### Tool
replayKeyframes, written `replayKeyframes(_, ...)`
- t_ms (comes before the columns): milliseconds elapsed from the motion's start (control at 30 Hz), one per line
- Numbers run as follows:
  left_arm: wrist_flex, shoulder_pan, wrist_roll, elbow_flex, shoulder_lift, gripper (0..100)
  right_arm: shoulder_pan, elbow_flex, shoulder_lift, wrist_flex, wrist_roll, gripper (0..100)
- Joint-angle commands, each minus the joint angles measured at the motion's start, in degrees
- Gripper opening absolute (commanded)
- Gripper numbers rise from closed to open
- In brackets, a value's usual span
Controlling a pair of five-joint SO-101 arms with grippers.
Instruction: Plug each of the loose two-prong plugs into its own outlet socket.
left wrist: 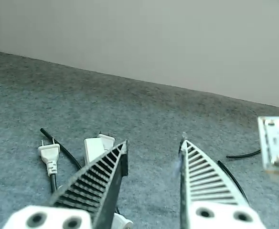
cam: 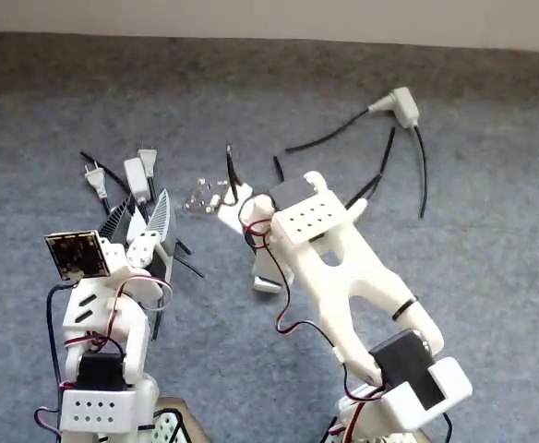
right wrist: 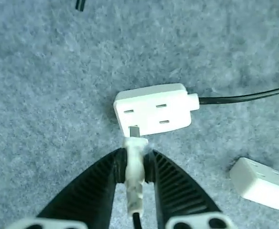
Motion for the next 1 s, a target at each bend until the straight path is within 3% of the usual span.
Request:
replayKeyframes(0,0.09,-0.40,0.00,1.01,0.04,19,-1.27,0.84,-0.66,-1.36,3.52,5.9)
replayKeyframes(400,0.09,-0.13,0.00,1.01,0.04,19,-5.76,0.75,-0.22,-1.45,7.21,5.9)
replayKeyframes(967,0.09,-0.04,0.00,1.01,0.04,19,-2.42,-6.55,3.12,0.48,11.34,5.9)
